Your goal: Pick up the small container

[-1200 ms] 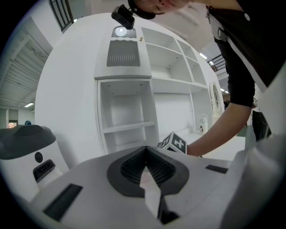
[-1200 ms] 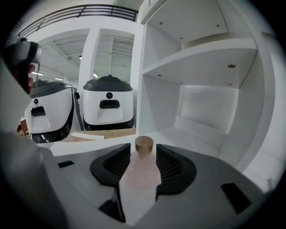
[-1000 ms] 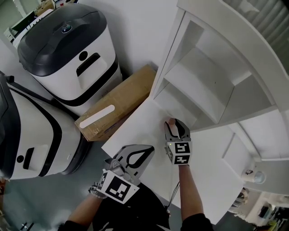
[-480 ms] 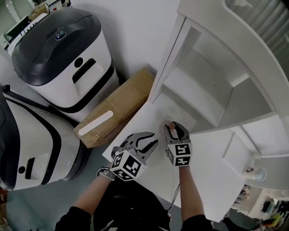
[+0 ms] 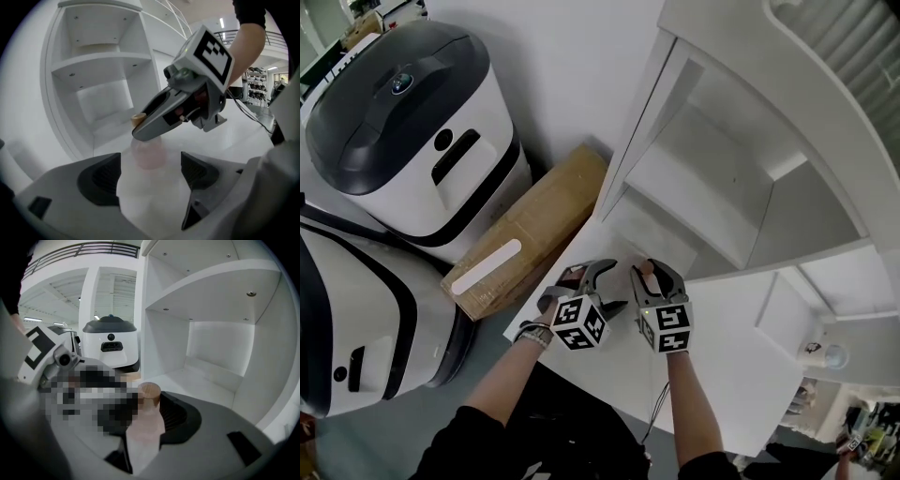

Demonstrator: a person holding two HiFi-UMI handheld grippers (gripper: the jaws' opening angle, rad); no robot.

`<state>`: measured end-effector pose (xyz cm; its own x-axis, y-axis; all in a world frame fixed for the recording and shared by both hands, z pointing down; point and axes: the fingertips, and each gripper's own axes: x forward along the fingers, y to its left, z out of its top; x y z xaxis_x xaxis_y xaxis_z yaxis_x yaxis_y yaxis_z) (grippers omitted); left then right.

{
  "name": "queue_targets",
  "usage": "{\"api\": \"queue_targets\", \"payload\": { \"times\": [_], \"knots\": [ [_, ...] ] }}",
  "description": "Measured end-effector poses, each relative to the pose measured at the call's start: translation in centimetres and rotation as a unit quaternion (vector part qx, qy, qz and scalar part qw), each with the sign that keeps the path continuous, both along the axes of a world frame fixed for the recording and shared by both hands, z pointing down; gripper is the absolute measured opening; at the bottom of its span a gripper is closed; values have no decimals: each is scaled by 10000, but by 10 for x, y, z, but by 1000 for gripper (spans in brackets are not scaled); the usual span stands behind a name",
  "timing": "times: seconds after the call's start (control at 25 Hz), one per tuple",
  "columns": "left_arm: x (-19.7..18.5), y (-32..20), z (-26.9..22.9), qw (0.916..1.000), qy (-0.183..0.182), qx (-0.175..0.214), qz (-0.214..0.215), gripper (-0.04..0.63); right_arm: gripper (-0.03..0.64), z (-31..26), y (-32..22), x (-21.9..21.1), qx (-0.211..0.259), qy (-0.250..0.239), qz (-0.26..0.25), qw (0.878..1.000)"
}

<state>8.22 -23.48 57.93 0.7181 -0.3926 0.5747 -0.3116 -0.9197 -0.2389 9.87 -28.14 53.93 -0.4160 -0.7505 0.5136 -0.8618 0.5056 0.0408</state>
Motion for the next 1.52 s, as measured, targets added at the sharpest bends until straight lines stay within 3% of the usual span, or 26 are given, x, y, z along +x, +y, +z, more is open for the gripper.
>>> {"api": "queue_targets", "payload": {
  "times": [0.32,0.48,0.68,1.08,1.16,1.52],
  "knots": [
    [24,-12,26,9981,-421,20,442,410,149,1,0,-1,-63,56,-50,10000],
    [27,-19,26,9979,-337,-98,546,445,149,1,0,0,-75,40,-14,10000],
    [36,-29,18,9987,-49,-244,450,443,149,0,0,-1,-89,36,-53,9999],
    [56,-28,28,9954,-295,-364,838,431,149,0,1,0,-43,16,-18,10000],
    [56,-29,27,9953,-267,-390,846,399,149,0,1,-1,-19,37,-5,10000],
    [52,-27,28,9959,-344,-430,714,397,147,0,5,-4,-1,-6,-64,10000]
  ]
}}
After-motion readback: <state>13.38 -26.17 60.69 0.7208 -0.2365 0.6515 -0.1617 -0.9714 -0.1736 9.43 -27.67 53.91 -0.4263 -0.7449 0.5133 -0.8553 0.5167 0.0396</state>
